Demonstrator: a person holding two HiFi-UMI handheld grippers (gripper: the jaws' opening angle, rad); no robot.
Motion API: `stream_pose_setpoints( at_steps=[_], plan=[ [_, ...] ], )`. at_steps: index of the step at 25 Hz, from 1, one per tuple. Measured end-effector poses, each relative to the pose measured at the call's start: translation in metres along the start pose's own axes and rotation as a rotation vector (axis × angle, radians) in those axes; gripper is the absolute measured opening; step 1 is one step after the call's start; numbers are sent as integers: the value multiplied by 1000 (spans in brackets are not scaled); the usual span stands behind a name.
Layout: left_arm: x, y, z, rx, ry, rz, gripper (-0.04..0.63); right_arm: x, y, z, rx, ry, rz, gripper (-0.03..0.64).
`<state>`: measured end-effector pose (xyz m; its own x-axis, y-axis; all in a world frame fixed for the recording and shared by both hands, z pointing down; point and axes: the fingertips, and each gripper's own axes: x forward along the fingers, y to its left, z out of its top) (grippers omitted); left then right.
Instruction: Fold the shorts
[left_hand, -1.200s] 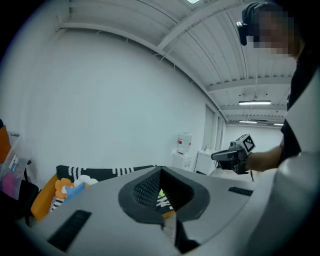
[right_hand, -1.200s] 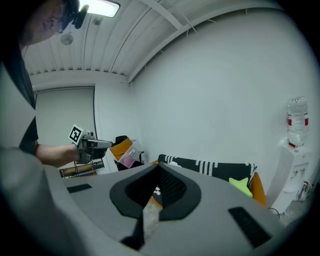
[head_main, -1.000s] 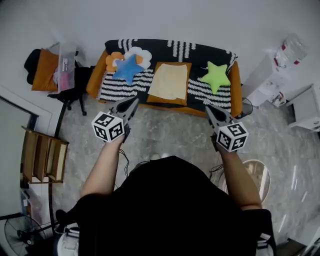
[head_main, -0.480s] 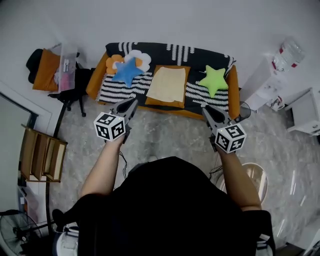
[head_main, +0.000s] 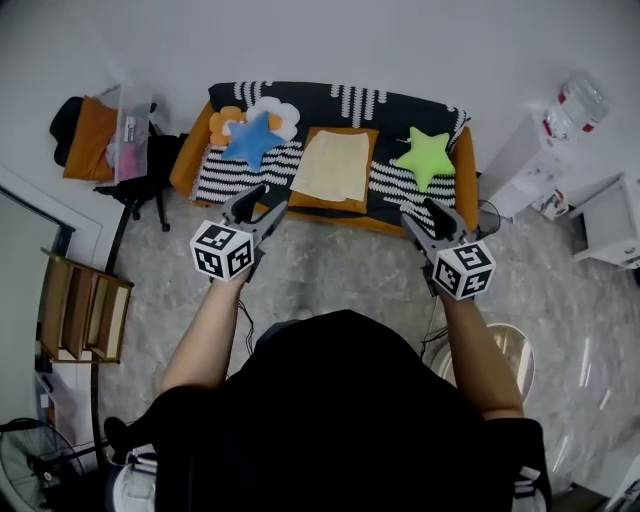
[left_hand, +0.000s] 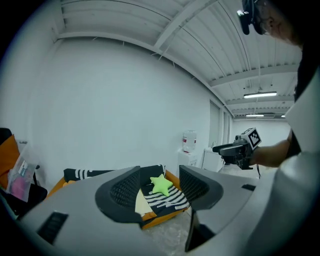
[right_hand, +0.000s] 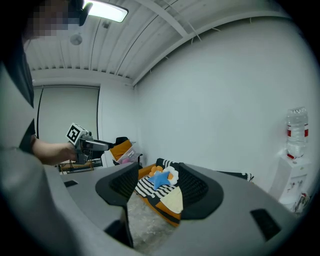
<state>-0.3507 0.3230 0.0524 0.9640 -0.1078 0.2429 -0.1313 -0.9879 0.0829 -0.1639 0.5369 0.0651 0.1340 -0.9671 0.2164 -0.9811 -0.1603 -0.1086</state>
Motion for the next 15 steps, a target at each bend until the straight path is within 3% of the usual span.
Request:
stream_pose_setpoints(
  at_steps=[4, 15],
  plan=[
    [6, -9, 10, 45, -35, -21, 299, 1, -6, 2, -36, 8, -15, 310],
    [20, -14, 5, 35, -20, -36, 311, 3, -20, -5, -31, 17, -20, 334]
  ],
)
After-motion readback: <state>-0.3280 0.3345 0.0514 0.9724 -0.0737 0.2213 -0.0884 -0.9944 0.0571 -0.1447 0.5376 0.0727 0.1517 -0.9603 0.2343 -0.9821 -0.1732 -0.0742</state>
